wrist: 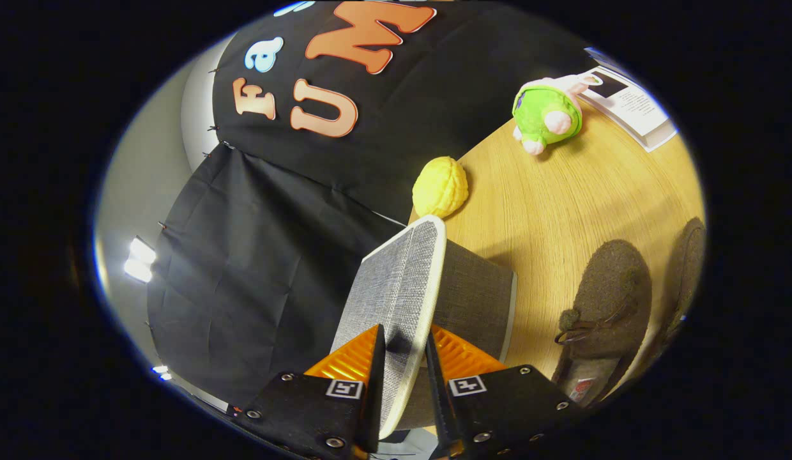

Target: Open the storage box then place both shoes into the box .Put the left shoe in first, then the right shoe, with the right side of both shoes facing outward in a uniform manner.

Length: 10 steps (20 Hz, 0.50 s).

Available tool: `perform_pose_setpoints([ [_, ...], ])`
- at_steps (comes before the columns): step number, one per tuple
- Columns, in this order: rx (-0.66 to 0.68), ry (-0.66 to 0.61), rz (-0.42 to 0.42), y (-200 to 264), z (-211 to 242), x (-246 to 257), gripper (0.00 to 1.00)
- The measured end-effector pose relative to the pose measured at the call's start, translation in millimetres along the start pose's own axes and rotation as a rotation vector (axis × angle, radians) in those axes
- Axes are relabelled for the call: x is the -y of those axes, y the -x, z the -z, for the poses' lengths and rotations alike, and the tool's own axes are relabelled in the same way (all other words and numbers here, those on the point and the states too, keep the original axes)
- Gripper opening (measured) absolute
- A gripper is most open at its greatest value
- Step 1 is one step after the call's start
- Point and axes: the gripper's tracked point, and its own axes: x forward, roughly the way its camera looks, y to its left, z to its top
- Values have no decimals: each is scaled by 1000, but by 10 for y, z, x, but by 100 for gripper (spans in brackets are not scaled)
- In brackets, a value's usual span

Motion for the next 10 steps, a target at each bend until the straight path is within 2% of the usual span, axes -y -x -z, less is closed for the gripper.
perform_pose_setpoints([
  [2, -1, -28, 4, 37, -22, -42, 23],
  [4, -20, -64, 10, 32, 12, -115, 18],
  [6, -8, -36, 29, 59, -10, -211, 14],
  [10, 20, 6, -8, 144, -59, -628, 10],
])
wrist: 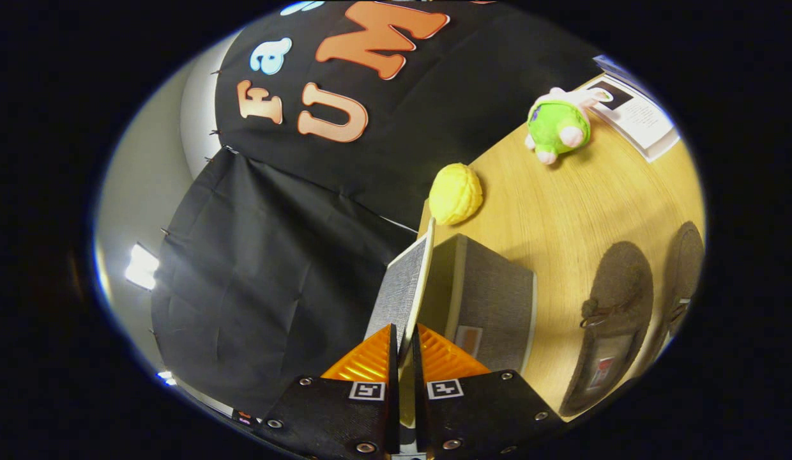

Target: Open the storage box then place both shoes into the box .Put the left shoe in first, then the right shoe, with the right side of both shoes facing outward in a uniform manner.

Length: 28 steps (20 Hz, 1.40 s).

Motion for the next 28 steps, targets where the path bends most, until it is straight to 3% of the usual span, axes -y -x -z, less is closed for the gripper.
perform_pose_setpoints([
  [7, 61, 40, -70, -108, -167, -1001, 10],
  [14, 22, 58, -152, -853, 181, -1744, 10],
  [18, 13, 13, -110, -1334, 418, -1861, 12],
  [19, 6, 24, -120, -1417, 501, -1923, 16],
  [20, -2, 48, -130, -1465, 619, -1978, 31],
  [21, -13, 70, -134, -1510, 712, -2004, 41],
  [22, -27, 91, -135, -1536, 778, -2024, 60],
  [24, -50, 120, -122, -1542, 846, -1968, 79],
  [26, -39, 163, -87, -1444, 814, -1872, 88],
  [28, 15, 243, -45, -1268, 670, -1791, 90],
])
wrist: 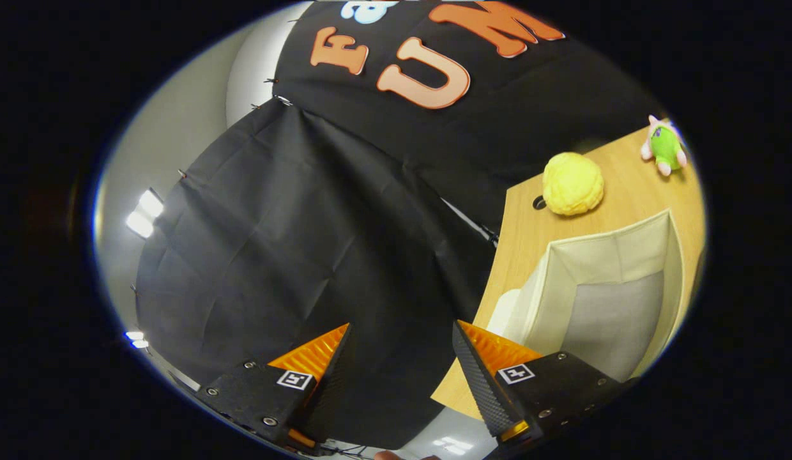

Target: Open the storage box then place both shoes into the box .Put the left shoe in first, then the right shoe, with the right side of both shoes facing outward in a uniform manner.

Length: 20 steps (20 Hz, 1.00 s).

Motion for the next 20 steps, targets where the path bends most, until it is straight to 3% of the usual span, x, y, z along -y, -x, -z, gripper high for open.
perform_pose_setpoints([
  [4, 60, 138, 160, 448, -175, 484, 96],
  [12, 44, 277, 522, 1610, -256, 1800, 96],
  [20, -128, 229, 723, 2228, 142, 2825, 92],
])
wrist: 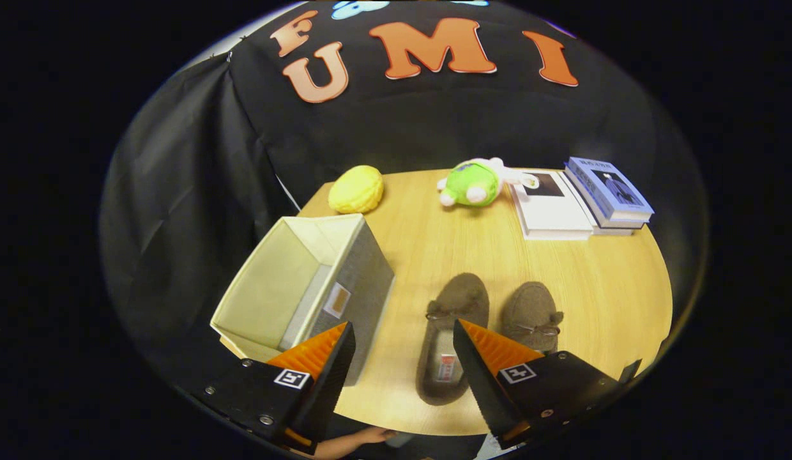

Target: Open the storage box then place both shoes into the box .Put the left shoe in first, then the right shoe, with the right side of both shoes facing outward in a uniform manner.

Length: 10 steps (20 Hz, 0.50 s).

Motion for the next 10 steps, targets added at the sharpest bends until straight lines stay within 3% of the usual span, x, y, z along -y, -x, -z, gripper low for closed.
perform_pose_setpoints([
  [3, -58, -38, 13, -187, 190, 195, 89],
  [8, -130, -86, 57, -472, 447, 468, 76],
  [10, -165, -123, 30, -593, 532, 459, 70],
])
